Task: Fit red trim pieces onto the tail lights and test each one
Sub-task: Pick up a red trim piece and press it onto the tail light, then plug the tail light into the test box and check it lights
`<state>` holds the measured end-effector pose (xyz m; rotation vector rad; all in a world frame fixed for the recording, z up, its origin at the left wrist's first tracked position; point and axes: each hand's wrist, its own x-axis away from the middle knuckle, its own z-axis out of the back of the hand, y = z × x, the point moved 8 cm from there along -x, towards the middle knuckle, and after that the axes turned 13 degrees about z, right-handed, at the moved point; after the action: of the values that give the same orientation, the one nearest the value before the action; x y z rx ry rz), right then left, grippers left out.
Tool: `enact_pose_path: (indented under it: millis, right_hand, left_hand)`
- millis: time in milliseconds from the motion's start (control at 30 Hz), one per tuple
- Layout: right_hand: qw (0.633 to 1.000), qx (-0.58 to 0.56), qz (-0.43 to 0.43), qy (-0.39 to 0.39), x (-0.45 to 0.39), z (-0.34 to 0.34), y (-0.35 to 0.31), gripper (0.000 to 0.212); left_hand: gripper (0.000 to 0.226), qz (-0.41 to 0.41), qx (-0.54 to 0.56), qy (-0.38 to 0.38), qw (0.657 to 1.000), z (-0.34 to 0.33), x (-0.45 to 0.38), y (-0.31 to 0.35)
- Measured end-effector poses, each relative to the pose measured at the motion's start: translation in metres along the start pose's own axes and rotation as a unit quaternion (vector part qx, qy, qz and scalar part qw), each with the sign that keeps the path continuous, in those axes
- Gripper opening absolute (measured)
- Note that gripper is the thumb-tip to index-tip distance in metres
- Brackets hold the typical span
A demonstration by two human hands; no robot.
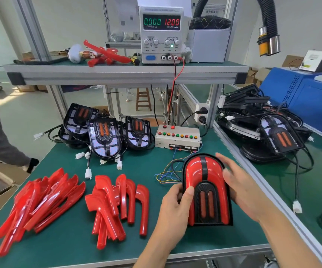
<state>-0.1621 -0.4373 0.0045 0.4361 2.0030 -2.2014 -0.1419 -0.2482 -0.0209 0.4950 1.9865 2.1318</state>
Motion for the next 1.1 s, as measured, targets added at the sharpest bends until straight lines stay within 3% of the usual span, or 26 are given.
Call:
enact_pose_path:
  millis: [133,233,333,400,433,500,567,667,767,967,1100]
  right_hand:
    - [0.995,0.070,0.014,0.068,0.048,0.015,0.018,0.061]
    - [0.984,-0.013,-0.001,0.178,0.074,0.032,0.037,0.054]
    - [0.956,-0.129,-0.052,0.258,0.086,0.042,0.049,0.040]
    - [0.944,-0.137,-0.079,0.291,0.089,0.050,0.053,0.042]
    - [0.940,-0.136,-0.085,0.301,0.089,0.051,0.053,0.038]
    - [0.938,-0.124,-0.094,0.310,0.088,0.050,0.051,0.032]
    - [0.940,-0.095,-0.101,0.310,0.087,0.049,0.053,0.030]
    - [0.947,-0.054,-0.110,0.297,0.082,0.045,0.052,0.030]
    - [0.952,-0.014,-0.121,0.280,0.081,0.042,0.047,0.032]
    - [0.944,0.138,-0.167,0.250,0.087,0.050,0.036,0.023]
    - [0.921,0.212,-0.180,0.274,0.092,0.055,0.028,0.021]
  left_hand:
    - [0.030,0.018,0.059,-0.023,0.998,-0.017,0.004,0.009]
    - [0.045,0.002,-0.002,-0.059,0.998,-0.031,0.008,0.015]
    - [0.027,-0.033,-0.077,0.068,0.994,-0.006,0.003,0.013]
    - [0.013,-0.057,-0.151,0.157,0.974,0.016,0.003,0.011]
    - [0.008,-0.065,-0.201,0.161,0.964,0.020,0.003,0.009]
    - [0.015,-0.077,-0.343,0.113,0.929,0.014,0.006,0.001]
    - [0.036,-0.072,-0.494,0.062,0.864,0.002,0.010,-0.016]
    - [0.037,-0.054,-0.564,0.041,0.823,-0.002,0.016,-0.028]
    - [0.020,-0.067,-0.542,0.028,0.837,-0.005,0.018,-0.027]
    - [0.010,-0.080,-0.358,0.038,0.929,-0.006,0.010,-0.007]
    - [0.013,-0.058,-0.343,-0.002,0.938,-0.019,-0.001,-0.009]
